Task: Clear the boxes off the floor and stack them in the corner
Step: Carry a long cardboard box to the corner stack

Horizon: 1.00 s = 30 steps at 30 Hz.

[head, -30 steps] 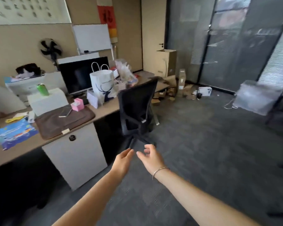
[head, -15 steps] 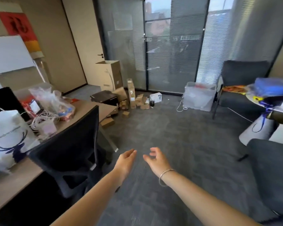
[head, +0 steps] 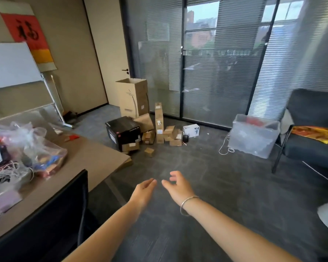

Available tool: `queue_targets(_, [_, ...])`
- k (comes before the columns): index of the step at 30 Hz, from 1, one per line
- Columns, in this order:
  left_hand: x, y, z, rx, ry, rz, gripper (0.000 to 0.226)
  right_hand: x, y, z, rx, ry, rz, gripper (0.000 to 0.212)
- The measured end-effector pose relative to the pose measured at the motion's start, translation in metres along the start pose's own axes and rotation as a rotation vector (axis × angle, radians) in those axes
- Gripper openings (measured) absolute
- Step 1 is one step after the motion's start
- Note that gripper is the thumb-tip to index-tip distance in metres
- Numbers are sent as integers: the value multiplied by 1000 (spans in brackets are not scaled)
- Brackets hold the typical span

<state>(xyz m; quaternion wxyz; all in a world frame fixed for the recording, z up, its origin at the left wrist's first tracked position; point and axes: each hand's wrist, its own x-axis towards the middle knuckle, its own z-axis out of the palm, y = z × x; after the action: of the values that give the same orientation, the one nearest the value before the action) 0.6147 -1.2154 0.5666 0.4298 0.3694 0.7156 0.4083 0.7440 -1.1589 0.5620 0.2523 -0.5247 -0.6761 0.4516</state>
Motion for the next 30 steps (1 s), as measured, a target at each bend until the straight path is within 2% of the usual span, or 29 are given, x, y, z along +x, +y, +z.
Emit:
queue_targets(11, [332, 94, -18, -70, -9, -38, 46, 339, -36, 3, -29, -59, -12, 51])
queue_targets(23, [670, 179, -8, 64, -125, -74, 41, 676, -51, -25, 58, -52, 69, 47])
queue_targets(28, [803, 223, -3, -10, -58, -142, 42, 828, -51, -49, 47, -89, 85, 46])
queue_targets(29, [849, 237, -4, -29, -42, -156, 42, 882, -54, -55, 34, -95, 84, 46])
queue_targets(30, [857, 246, -5, -38, -34, -151, 39, 896, -58, -61, 18, -97, 82, 46])
